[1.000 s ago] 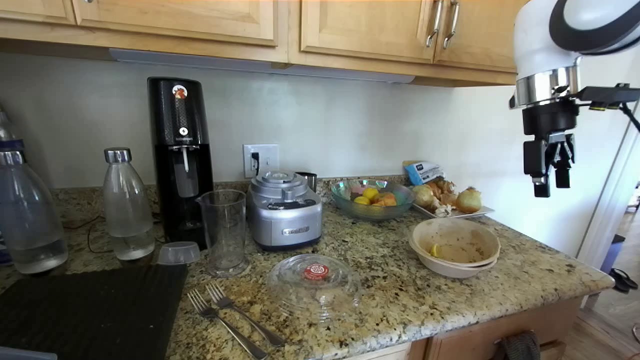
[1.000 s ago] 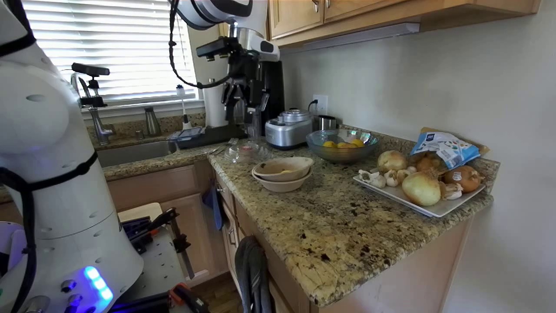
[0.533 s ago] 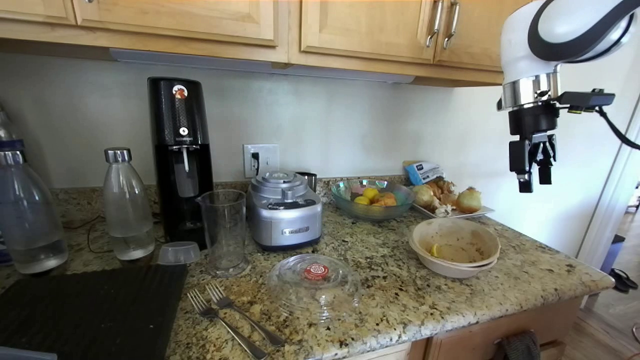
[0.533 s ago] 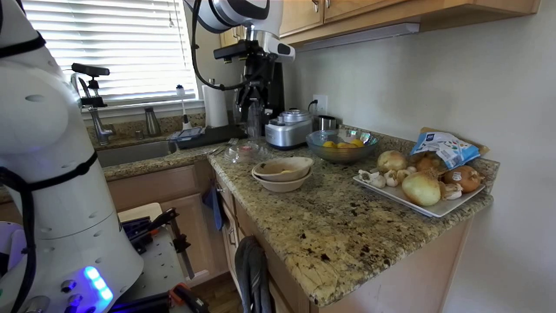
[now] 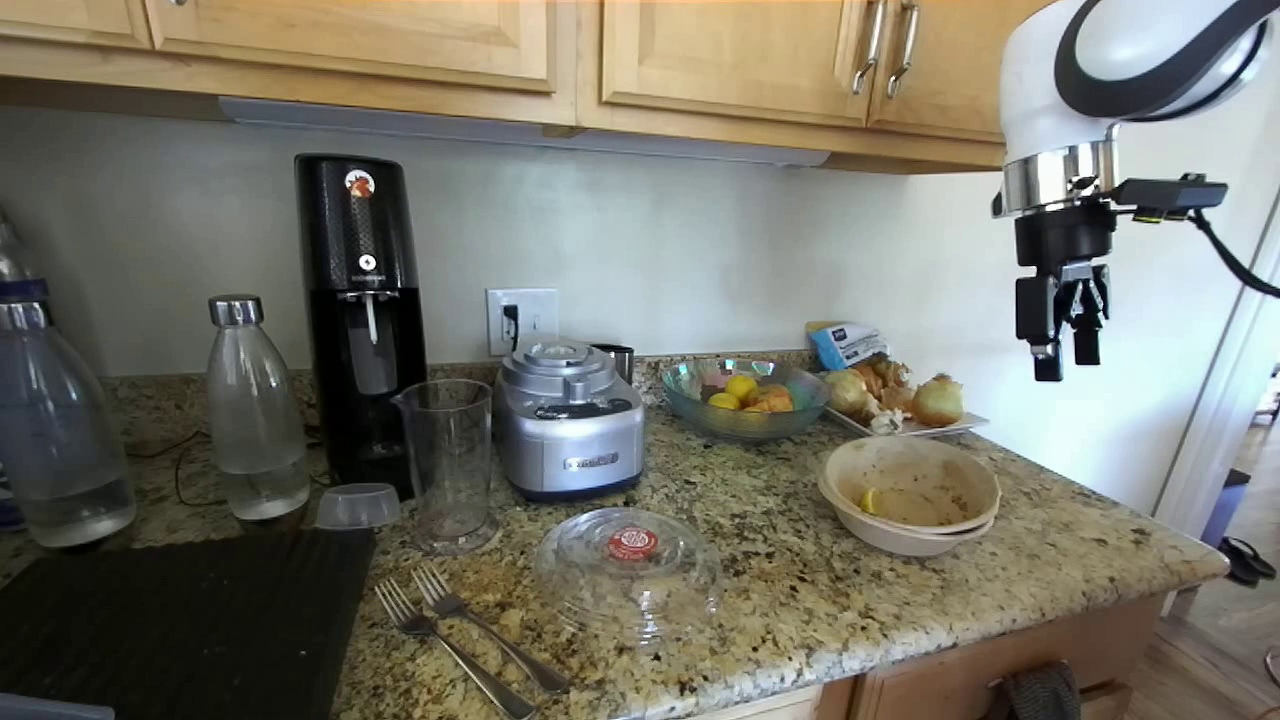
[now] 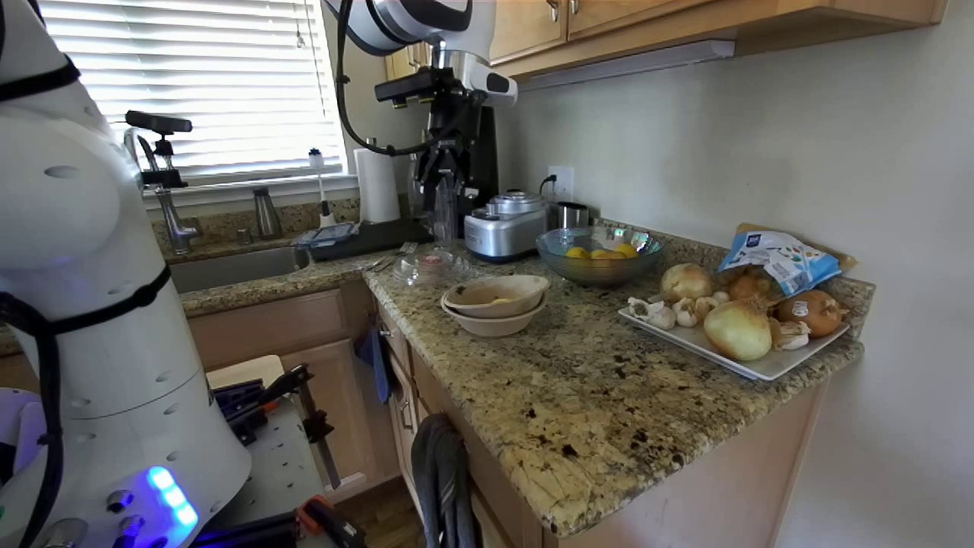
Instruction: Unstack the bowls on the counter
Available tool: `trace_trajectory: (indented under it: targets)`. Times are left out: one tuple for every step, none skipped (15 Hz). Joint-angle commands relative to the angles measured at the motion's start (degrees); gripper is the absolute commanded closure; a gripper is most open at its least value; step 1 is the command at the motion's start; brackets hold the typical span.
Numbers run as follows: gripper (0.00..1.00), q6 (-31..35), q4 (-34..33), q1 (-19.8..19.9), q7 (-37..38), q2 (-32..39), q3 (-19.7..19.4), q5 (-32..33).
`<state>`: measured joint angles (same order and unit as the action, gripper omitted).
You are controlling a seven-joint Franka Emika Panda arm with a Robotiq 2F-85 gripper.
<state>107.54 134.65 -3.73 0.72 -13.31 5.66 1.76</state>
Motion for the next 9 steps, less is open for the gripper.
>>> trace_trajectory:
  targets:
    - [0.00, 2.67, 0.21, 0.24, -1.14, 0.68, -1.20, -0.13]
    - [0.00, 4.48, 0.57, 0.42, -1.50, 0.70, -1.58, -0.27]
    - [0.00, 7.73, 1.06, 0.76, -1.99, 1.26, -2.29, -0.86]
    - [0.00, 10.41, 1.38, 1.01, -1.80, 1.64, -2.71, -0.93]
    - [0.00, 13.77, 1.86, 1.13, -2.79, 2.24, -3.40, -1.40]
    - [0.00, 16.38, 2.10, 1.28, -2.70, 2.94, -3.78, -1.20]
    - [0.00, 19.20, 2.36, 1.44, -3.85, 3.97, -4.43, -1.52]
    - [0.00, 21.53, 2.50, 1.53, -5.00, 4.84, -4.95, -2.19]
    - [0.00, 23.98, 2.64, 1.69, -6.39, 5.97, -5.47, -3.10]
